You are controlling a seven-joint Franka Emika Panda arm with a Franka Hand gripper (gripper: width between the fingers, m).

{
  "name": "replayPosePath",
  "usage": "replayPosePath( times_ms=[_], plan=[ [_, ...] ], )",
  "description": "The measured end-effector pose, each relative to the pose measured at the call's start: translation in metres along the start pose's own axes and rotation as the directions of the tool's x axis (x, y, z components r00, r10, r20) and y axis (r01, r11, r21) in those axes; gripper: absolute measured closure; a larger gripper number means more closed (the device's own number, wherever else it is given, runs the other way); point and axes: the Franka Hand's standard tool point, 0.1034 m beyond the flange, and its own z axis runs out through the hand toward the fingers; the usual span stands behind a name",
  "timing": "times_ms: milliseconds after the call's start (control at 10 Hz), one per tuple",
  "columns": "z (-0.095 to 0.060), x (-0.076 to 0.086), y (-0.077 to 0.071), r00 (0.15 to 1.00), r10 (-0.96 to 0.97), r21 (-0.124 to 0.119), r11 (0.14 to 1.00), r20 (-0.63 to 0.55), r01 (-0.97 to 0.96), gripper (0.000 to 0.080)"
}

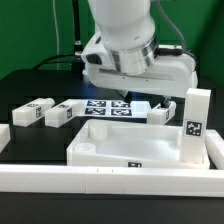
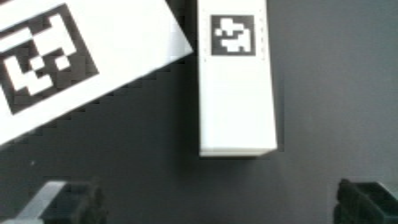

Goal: Assemble desk

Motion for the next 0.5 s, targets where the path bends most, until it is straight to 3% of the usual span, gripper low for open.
replayPosePath(
  times_ms=[200,500],
  plan=[
    [0.0101,-0.0044,0.0052,0.995,0.0,-0.004,1.0,0.101,0.0,0.0151],
    [0.0134,-0.0047,0.009,0.963,0.015,-0.011,1.0,0.269,-0.013,0.0151]
  ],
)
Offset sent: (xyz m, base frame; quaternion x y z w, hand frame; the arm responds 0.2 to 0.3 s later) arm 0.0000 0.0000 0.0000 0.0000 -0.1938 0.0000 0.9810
